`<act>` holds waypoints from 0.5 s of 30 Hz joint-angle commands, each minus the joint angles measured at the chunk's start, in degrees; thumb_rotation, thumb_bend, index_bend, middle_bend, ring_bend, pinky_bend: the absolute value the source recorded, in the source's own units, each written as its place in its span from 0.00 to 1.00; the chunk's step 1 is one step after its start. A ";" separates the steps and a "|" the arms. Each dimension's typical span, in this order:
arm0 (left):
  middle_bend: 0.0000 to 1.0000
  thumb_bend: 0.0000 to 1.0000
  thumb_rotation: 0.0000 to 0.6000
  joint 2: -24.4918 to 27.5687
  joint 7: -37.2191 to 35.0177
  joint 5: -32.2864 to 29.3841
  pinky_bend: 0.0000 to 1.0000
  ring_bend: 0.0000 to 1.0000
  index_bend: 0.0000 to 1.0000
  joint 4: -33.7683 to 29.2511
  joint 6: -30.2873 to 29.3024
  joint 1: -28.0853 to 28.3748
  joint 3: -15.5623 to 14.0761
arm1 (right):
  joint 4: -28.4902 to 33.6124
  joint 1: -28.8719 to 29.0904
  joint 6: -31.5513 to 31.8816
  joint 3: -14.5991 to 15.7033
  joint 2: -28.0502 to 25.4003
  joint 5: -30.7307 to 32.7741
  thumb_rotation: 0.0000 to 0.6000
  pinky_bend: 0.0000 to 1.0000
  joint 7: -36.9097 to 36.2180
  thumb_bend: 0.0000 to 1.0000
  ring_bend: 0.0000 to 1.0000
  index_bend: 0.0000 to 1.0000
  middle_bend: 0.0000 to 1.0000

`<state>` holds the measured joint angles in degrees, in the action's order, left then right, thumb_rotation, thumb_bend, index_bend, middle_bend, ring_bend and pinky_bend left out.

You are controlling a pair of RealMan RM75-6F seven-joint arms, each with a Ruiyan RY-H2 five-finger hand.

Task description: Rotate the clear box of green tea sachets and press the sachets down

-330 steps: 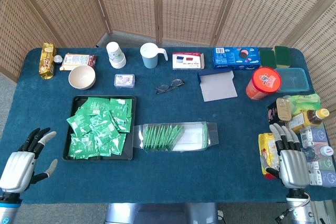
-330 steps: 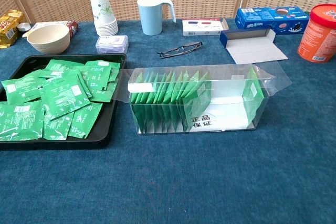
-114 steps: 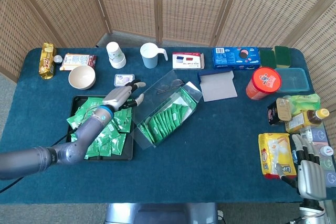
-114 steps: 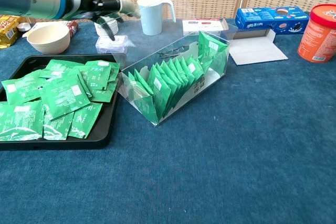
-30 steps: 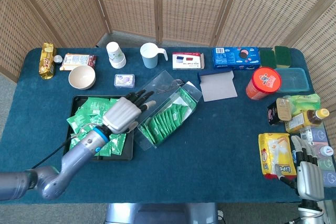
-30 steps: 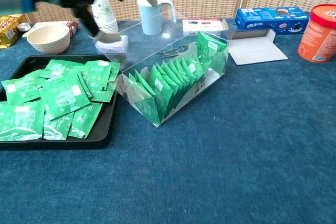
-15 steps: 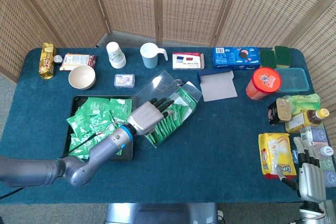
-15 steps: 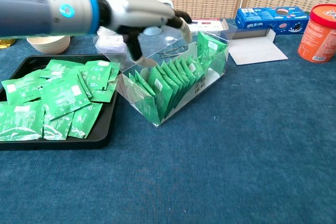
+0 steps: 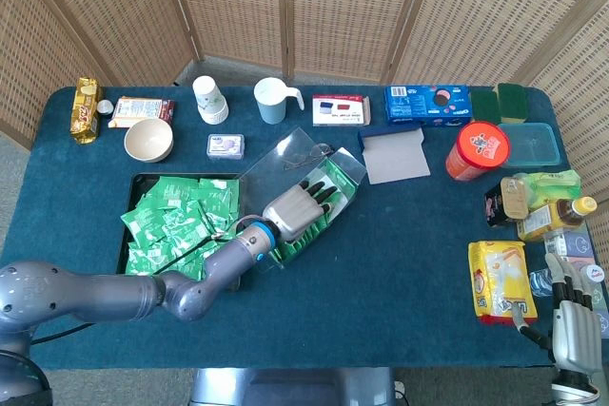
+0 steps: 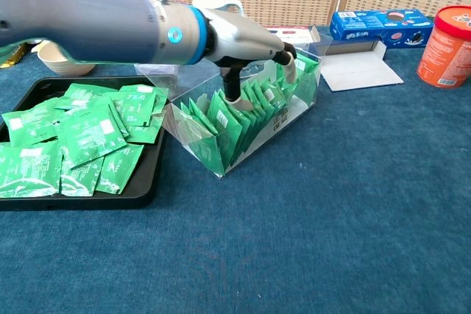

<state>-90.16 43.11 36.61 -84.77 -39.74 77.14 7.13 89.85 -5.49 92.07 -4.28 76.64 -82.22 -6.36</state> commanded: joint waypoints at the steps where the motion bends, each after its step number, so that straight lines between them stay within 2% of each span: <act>1: 0.00 0.32 1.00 -1.53 0.44 -2.17 0.15 0.00 0.17 2.02 0.84 1.67 -0.35 | -0.07 -0.12 -0.05 0.00 -0.02 0.19 1.00 0.07 -0.03 0.34 0.00 0.00 0.00; 15: 0.00 0.32 1.00 -4.66 0.33 -10.42 0.15 0.00 0.20 8.16 2.29 6.54 -1.37 | -0.20 -0.85 0.22 -0.07 0.04 0.75 1.00 0.07 -0.28 0.34 0.00 0.00 0.00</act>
<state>-94.55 43.73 26.58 -76.95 -37.24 83.39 5.69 89.66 -6.31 92.29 -4.35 76.66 -81.50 -6.61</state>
